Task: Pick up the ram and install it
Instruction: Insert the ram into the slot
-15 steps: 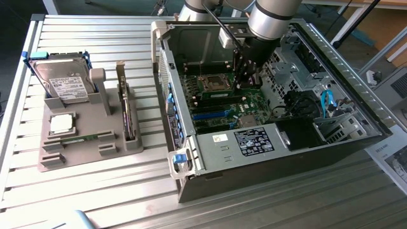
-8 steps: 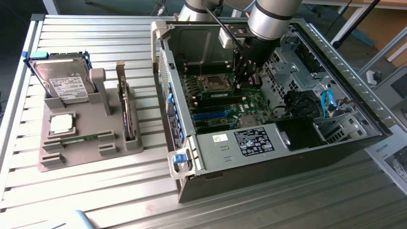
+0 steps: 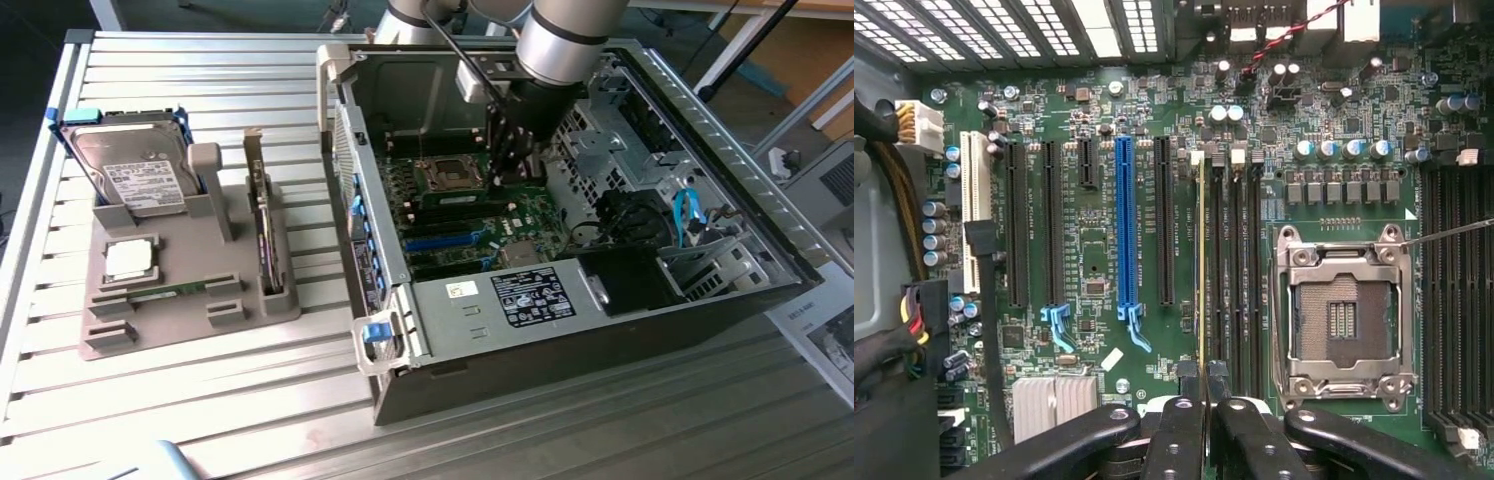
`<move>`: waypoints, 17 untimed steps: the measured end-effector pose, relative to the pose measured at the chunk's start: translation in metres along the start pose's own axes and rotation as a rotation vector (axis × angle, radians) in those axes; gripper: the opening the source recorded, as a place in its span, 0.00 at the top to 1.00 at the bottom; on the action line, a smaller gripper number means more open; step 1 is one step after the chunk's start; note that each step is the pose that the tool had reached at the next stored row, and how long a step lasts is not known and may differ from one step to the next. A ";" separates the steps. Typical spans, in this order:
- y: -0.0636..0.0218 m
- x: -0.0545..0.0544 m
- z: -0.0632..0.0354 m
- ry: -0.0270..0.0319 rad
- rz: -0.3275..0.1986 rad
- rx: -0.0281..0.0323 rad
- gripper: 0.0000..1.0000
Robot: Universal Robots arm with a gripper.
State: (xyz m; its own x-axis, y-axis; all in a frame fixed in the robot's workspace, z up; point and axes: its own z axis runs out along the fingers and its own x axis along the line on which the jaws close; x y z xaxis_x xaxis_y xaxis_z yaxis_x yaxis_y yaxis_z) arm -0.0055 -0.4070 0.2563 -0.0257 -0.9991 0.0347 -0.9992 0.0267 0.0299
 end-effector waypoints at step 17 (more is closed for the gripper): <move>0.0004 -0.003 0.0095 0.0020 -0.001 0.0005 0.88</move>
State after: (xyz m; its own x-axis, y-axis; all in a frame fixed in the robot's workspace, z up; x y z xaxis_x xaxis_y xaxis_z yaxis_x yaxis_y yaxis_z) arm -0.0061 -0.4043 0.2467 -0.0242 -0.9990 0.0366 -0.9992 0.0252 0.0295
